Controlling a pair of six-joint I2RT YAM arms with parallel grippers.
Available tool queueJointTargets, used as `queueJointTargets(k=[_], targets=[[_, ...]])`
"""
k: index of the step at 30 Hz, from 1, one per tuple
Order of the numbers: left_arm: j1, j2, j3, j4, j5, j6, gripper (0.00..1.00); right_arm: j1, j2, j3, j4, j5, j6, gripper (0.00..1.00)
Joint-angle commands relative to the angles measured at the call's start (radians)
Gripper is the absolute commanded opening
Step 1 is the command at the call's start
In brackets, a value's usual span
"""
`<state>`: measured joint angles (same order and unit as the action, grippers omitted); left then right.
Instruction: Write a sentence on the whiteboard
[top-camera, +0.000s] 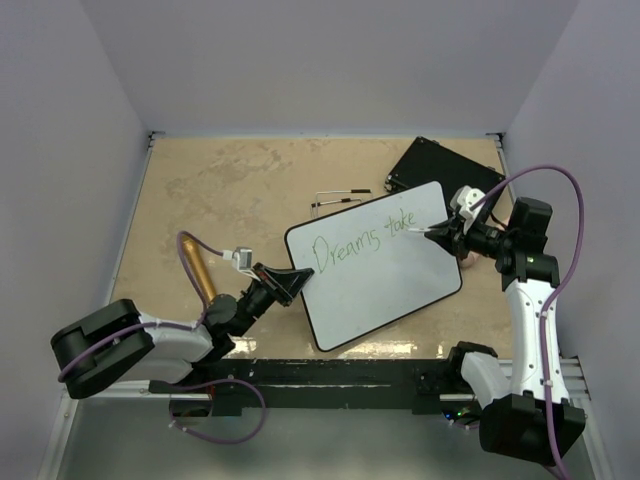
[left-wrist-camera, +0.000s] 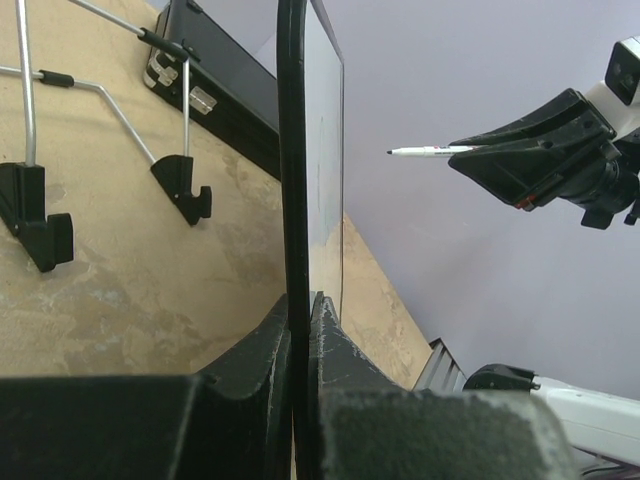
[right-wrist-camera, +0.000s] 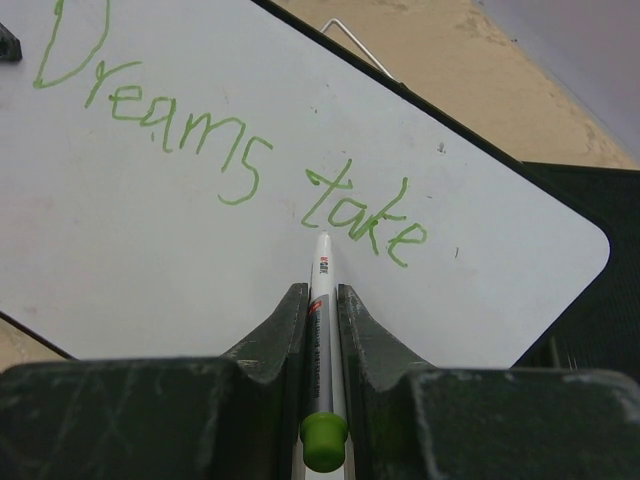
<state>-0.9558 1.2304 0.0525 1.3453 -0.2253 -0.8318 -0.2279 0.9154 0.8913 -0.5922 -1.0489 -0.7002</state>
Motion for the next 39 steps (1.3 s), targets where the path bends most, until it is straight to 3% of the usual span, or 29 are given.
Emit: queueJointTargets(k=[1, 12, 29, 39], targets=[[-0.004, -0.04, -0.1, 0.054, 0.064, 0.143, 0.0, -0.004, -0.013, 0.021, -0.027, -0.042, -0.03, 0.0], [-0.004, -0.223, -0.069, -0.204, 0.015, 0.237, 0.0, -0.004, -0.003, 0.032, -0.066, -0.046, -0.074, 0.0], [-0.004, -0.201, -0.075, -0.186, 0.023, 0.244, 0.0, -0.005, 0.014, 0.107, -0.287, 0.03, -0.261, 0.0], [-0.004, -0.167, -0.083, -0.138, 0.024, 0.231, 0.0, -0.005, 0.019, 0.11, -0.228, 0.053, -0.18, 0.0]])
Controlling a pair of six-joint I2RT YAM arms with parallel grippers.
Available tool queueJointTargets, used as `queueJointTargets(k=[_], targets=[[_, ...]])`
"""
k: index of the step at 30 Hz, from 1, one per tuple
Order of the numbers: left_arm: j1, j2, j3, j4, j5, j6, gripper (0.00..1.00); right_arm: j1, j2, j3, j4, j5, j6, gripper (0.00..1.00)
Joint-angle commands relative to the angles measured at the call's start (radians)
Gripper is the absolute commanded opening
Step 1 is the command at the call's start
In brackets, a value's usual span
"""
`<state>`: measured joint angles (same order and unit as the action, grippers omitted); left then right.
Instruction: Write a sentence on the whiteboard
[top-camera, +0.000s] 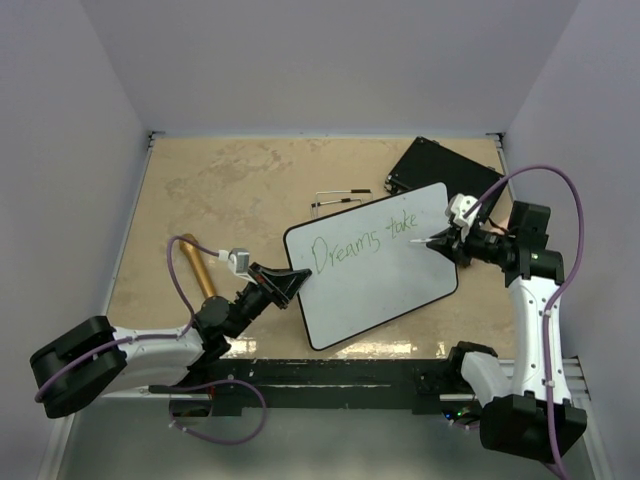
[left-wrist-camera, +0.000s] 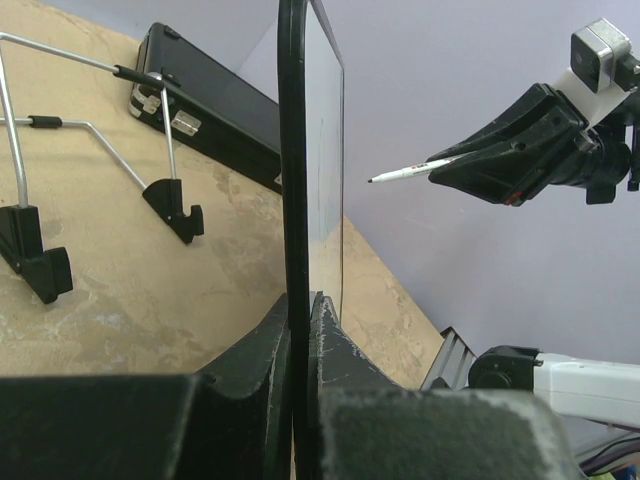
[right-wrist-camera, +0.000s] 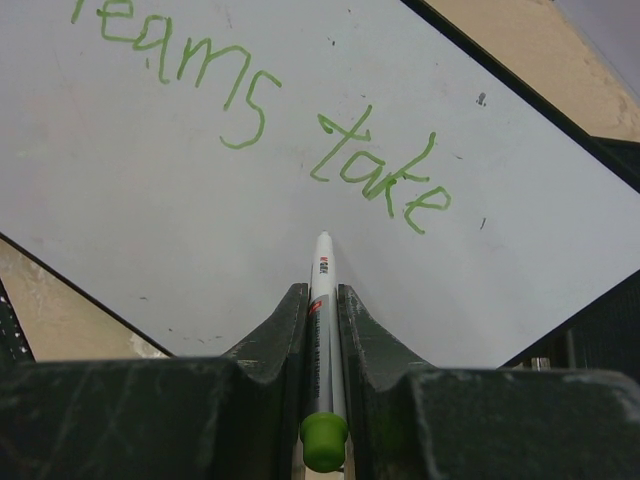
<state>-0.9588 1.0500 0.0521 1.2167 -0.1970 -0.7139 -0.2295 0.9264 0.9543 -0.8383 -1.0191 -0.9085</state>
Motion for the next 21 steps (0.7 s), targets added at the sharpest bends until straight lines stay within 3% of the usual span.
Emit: queueJointTargets(k=[1, 8, 15, 21], targets=[[-0.001, 0.013, -0.083, -0.009, -0.004, 0.111, 0.0, -0.004, 0.008, 0.05, 0.016, 0.028, 0.034, 0.0], [-0.001, 0.025, -0.086, 0.02, -0.007, 0.08, 0.0, 0.038, -0.066, 0.012, 0.085, -0.033, 0.105, 0.0], [-0.001, 0.062, -0.077, 0.072, -0.018, 0.031, 0.0, 0.315, -0.047, 0.011, 0.074, 0.002, 0.069, 0.0], [-0.001, 0.076, -0.06, 0.073, -0.044, 0.002, 0.0, 0.429, -0.032, 0.024, 0.094, 0.007, 0.046, 0.0]])
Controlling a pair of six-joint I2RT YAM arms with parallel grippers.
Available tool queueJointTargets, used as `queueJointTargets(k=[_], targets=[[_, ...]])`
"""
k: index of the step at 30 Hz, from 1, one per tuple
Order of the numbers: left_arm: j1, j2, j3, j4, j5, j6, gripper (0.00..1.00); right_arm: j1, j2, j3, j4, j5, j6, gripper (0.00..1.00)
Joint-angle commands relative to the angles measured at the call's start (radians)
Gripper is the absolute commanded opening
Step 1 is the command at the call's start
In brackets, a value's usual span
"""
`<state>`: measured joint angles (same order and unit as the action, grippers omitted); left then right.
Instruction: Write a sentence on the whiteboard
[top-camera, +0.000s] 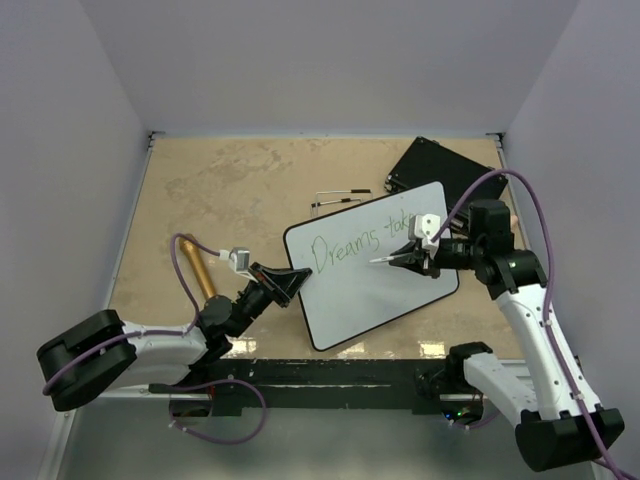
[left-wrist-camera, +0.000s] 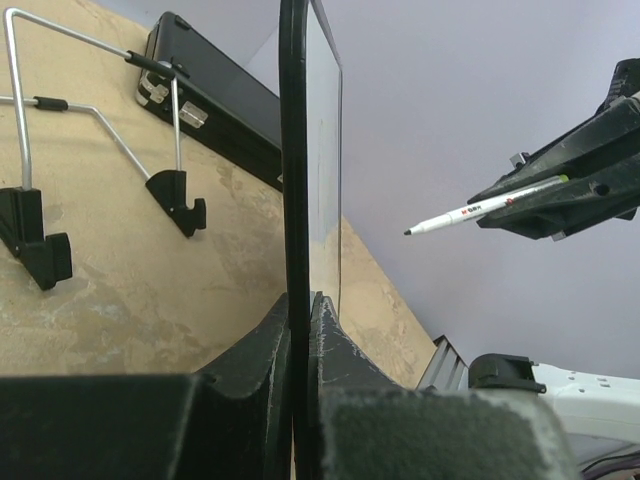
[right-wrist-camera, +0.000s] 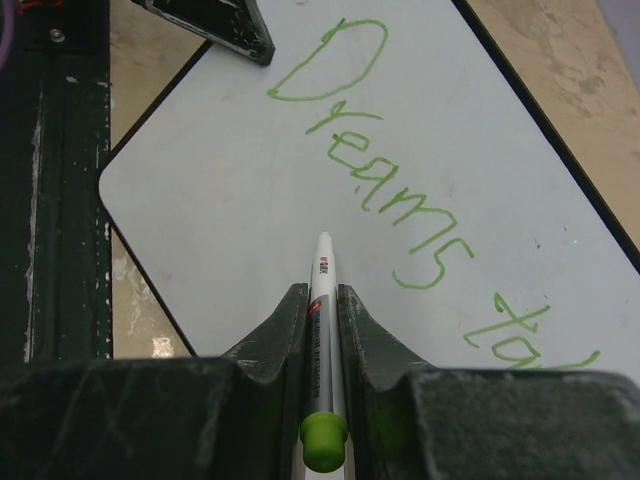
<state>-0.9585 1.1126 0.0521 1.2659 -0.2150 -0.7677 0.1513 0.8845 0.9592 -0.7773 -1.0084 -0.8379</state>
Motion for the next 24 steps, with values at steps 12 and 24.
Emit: queueJointTargets(k=[12, 24], targets=[[-0.026, 0.016, -0.017, 0.018, -0.101, 0.047, 0.0, 0.091, -0.016, -0.03, 0.064, 0.014, -0.012, 0.0], [-0.063, 0.062, 0.023, 0.027, -0.126, 0.062, 0.0, 0.148, 0.011, -0.013, 0.021, -0.012, -0.075, 0.0]])
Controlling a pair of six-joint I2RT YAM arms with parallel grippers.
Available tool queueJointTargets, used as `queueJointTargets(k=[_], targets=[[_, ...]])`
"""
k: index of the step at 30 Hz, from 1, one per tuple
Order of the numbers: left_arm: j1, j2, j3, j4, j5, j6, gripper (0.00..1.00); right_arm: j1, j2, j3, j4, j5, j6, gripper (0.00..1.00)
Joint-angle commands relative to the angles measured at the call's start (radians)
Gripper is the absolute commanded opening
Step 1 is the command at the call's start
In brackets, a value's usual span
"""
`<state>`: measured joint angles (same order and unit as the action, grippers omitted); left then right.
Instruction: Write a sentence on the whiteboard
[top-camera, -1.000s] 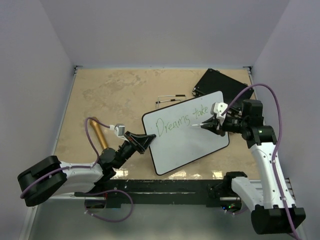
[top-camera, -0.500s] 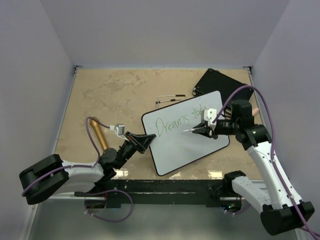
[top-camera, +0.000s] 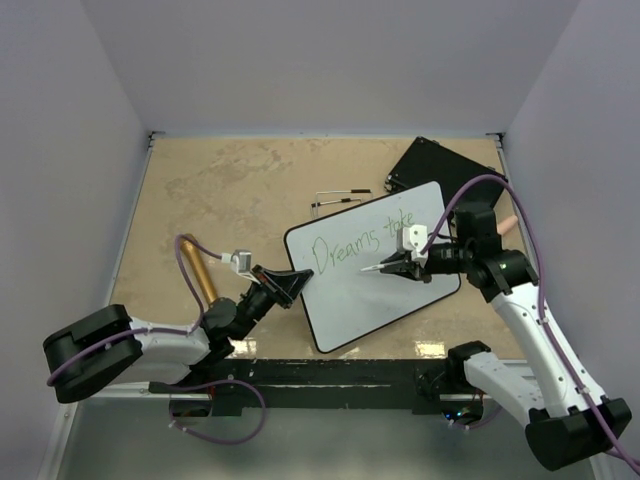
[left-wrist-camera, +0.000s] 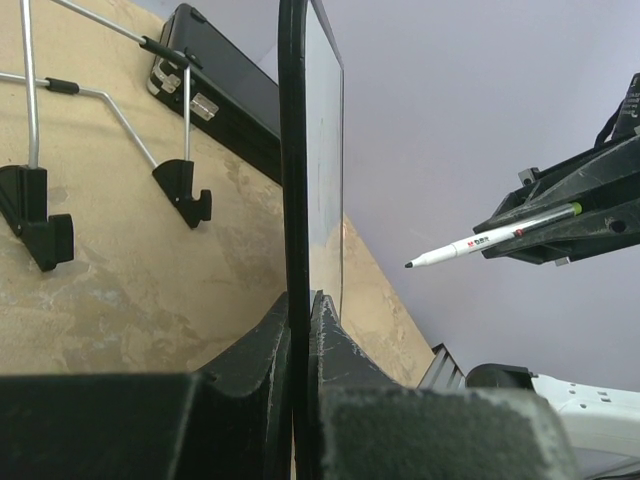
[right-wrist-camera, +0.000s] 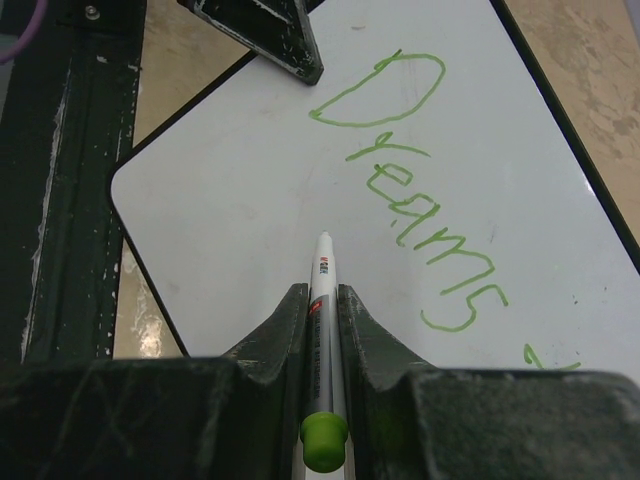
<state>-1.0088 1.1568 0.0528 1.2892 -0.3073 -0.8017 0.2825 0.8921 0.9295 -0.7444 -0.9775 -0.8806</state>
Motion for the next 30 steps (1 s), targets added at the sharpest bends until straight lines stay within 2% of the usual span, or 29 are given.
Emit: queueJointTargets(k=[1, 11, 16, 19, 24, 27, 30], targets=[[-0.016, 0.023, 0.024, 0.002, -0.036, 0.096, 0.0, 0.018, 0.004, 0.012, -0.021, -0.059, -0.05, 0.0], [-0.037, 0.061, 0.03, 0.035, -0.065, 0.098, 0.0, 0.079, -0.005, -0.049, 0.04, 0.019, -0.011, 0.0], [-0.043, 0.083, 0.028, 0.051, -0.078, 0.101, 0.0, 0.118, -0.004, -0.037, 0.031, 0.062, -0.035, 0.0], [-0.045, 0.08, 0.025, 0.055, -0.084, 0.099, 0.0, 0.118, -0.021, -0.006, 0.065, 0.132, 0.003, 0.0], [-0.053, 0.089, 0.033, 0.056, -0.09, 0.098, 0.0, 0.124, 0.019, -0.011, 0.113, 0.005, 0.02, 0.0], [-0.054, 0.096, 0.042, 0.055, -0.096, 0.096, 0.0, 0.185, 0.022, -0.02, 0.14, 0.075, 0.035, 0.0], [-0.06, 0.109, 0.048, 0.056, -0.11, 0.087, 0.0, 0.216, 0.022, -0.038, 0.169, 0.074, 0.057, 0.0]])
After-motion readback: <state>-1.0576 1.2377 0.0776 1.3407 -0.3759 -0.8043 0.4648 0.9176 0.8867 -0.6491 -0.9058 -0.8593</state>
